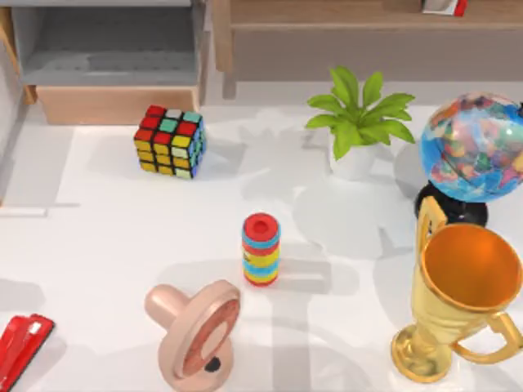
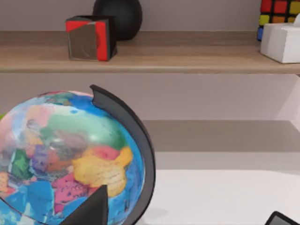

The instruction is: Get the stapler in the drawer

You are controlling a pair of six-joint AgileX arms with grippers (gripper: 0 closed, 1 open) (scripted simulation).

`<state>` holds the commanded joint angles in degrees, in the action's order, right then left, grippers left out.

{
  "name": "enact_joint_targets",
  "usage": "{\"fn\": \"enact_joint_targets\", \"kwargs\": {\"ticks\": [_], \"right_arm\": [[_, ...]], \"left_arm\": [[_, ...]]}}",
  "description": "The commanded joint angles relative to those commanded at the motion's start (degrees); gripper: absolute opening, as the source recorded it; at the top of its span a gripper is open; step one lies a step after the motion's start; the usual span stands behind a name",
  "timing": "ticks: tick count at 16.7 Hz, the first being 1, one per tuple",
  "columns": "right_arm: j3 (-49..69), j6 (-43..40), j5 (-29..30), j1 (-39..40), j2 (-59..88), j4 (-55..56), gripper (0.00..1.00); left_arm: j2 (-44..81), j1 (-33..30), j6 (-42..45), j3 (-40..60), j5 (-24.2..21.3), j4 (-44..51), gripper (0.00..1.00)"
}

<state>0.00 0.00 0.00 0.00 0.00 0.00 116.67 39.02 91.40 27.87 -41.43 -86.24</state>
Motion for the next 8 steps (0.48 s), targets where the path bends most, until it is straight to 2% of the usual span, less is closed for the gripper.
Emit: {"fn": "enact_joint_targets", "kwargs": {"ticks": [3,8], "right_arm": [[0.0,0.0,0.0,0.0,0.0,0.0,1.0],[0.0,0.0,0.0,0.0,0.0,0.0,1.0]], "left_arm": [[-0.01,0.02,0.0,-0.03,-0.02,-0.02,0.0],[-0.01,0.02,0.0,-0.03,-0.02,-0.02,0.38]]}}
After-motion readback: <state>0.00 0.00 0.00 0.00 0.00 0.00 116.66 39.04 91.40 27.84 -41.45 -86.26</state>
